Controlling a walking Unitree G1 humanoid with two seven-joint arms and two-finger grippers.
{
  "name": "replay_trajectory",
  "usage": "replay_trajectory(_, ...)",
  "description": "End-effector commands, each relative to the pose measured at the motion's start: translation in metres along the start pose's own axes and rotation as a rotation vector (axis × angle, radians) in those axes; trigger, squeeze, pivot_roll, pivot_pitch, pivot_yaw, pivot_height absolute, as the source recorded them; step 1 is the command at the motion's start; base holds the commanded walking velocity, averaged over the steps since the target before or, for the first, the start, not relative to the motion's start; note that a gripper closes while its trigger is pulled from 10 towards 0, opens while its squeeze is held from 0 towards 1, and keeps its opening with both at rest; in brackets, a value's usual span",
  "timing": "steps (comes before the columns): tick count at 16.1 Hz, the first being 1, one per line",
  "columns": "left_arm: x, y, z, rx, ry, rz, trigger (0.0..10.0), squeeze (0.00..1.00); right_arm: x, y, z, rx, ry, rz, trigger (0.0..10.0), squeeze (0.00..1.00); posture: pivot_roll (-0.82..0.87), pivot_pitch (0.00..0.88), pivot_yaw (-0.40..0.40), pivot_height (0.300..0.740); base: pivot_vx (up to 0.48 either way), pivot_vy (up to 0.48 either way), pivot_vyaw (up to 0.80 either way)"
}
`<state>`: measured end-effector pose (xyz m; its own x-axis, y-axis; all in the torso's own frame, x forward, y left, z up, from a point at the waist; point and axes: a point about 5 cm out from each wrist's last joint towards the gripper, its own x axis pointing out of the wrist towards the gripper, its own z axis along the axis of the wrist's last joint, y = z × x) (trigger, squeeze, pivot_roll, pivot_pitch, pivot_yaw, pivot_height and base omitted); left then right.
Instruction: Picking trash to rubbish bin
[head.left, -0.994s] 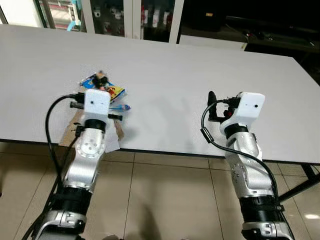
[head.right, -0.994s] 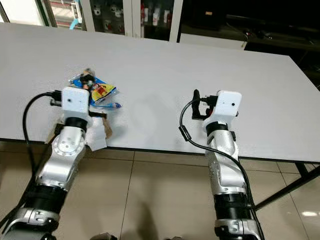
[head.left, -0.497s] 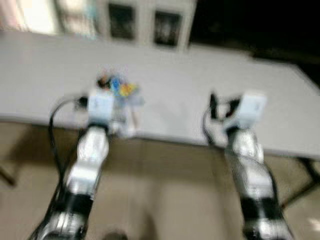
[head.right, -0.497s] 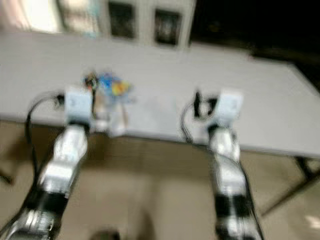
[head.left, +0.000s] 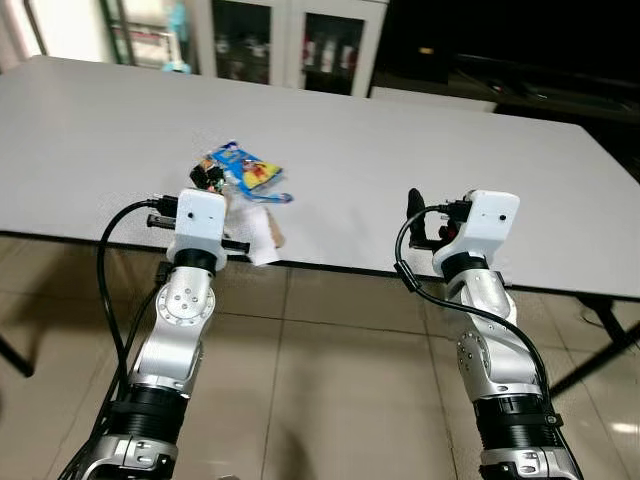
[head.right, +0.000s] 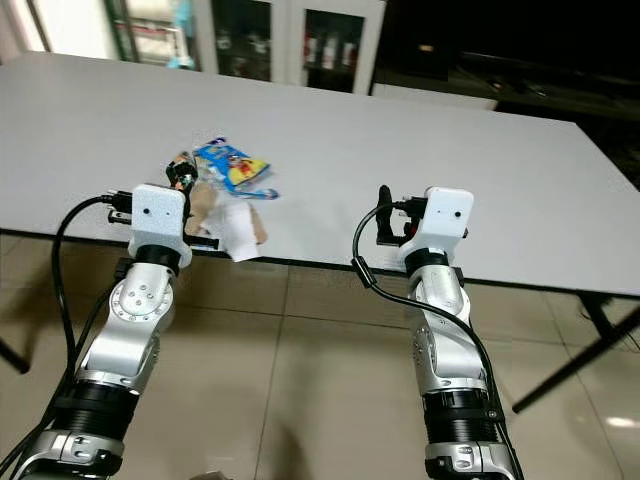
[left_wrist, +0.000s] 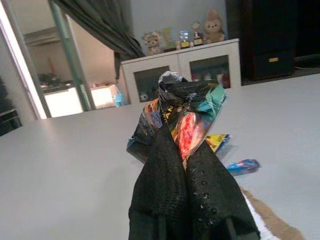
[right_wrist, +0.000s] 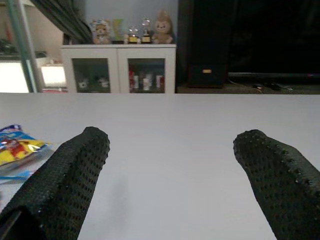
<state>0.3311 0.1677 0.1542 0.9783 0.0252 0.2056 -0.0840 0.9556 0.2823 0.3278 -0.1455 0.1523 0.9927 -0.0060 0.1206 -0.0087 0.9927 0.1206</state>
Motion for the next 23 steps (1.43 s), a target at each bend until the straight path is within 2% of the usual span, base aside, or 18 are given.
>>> replay_trajectory(1,0.001,-0.004,0.006,0.000,-0.021,-0.022,10.0,0.00,-0.001,-0.008,0.001,0.001,0.007,-0.029,10.0,0.00,-0.06,0.000,-0.099,0.740,-0.240,0.000,0.00)
replay_trajectory(18,-0.002,-0.007,0.000,0.009,0.015,-0.027,10.0,0.00,-0.003,-0.006,-0.004,-0.003,0.040,-0.007,10.0,0.00,-0.06,0.011,-0.101,0.740,-0.279,0.000,0.00)
replay_trajectory(20,-0.003,-0.010,-0.010,0.005,0.068,-0.058,10.0,0.00,-0.003,-0.007,-0.008,-0.001,0.060,-0.005,10.0,0.00,-0.06,0.018,-0.105,0.740,0.000,0.000,0.00)
replay_trajectory(21,-0.005,-0.016,-0.019,0.006,0.103,-0.107,10.0,0.00,-0.004,-0.008,-0.014,0.029,0.096,0.001,10.0,0.00,-0.06,0.020,-0.106,0.740,0.000,0.000,0.00)
replay_trajectory(22,-0.010,-0.020,-0.033,-0.040,0.164,-0.125,10.0,0.00,-0.005,-0.013,-0.031,0.037,0.179,0.005,10.0,0.00,-0.06,0.023,-0.109,0.740,0.000,0.000,0.00)
replay_trajectory(23,-0.014,-0.023,-0.050,-0.040,0.241,-0.136,10.0,0.00,-0.009,-0.018,-0.051,0.013,0.284,0.021,10.0,0.00,-0.06,0.026,-0.113,0.740,0.000,0.000,0.00)
